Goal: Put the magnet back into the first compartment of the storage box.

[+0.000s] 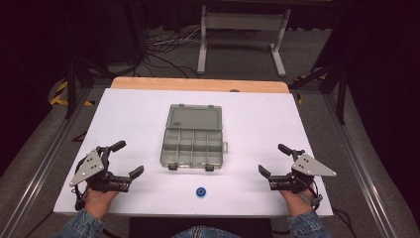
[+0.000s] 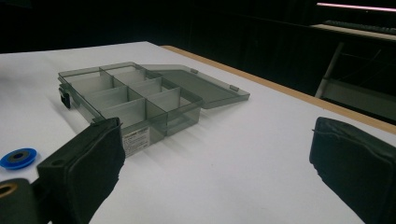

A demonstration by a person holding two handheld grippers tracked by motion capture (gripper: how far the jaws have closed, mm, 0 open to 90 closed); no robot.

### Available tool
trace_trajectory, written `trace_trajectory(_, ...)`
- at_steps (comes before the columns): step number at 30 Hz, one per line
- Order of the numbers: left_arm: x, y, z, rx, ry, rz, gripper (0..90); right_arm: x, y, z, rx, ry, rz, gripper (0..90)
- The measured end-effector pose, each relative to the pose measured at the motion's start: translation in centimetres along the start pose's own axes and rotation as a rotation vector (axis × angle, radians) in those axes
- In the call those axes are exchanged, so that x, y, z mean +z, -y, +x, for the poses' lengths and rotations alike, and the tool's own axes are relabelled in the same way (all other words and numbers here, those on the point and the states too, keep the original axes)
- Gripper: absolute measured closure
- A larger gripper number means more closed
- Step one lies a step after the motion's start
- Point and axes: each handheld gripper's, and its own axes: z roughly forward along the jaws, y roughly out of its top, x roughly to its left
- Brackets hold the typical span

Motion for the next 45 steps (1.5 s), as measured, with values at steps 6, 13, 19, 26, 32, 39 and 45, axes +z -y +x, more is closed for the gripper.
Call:
trace_trajectory(6,0.0,0.1,0.2,-0.050,0.021,-0.031,0.9,-0.1,0.0,0.0,0.005,0.000,0.000,3.8)
trace_trajectory(13,-0.1,0.1,0.2,-0.034,0.013,-0.022,0.8,0.0,0.1,0.0,0.014,-0.005,-0.003,3.8)
trace_trajectory(19,0.0,0.0,0.0,-0.018,0.017,-0.022,0.9,-0.1,0.0,0.0,0.008,-0.007,-0.009,3.8)
trace_trajectory(26,0.1,-0.1,0.0,-0.018,0.019,-0.014,0.9,-0.2,0.1,0.0,0.010,-0.014,-0.008,3.8)
trace_trajectory(32,0.3,-0.3,-0.1,-0.012,0.027,-0.007,0.9,-0.2,0.1,0.0,0.011,-0.014,-0.007,3.8)
trace_trajectory(39,0.8,-0.8,-0.4,-0.005,0.041,-0.008,0.9,-0.2,0.1,0.0,0.013,-0.016,-0.008,3.8)
trace_trajectory(45,1.2,-1.6,-0.6,0.008,0.050,-0.018,0.9,-0.3,0.1,-0.1,0.022,-0.012,-0.011,3.8)
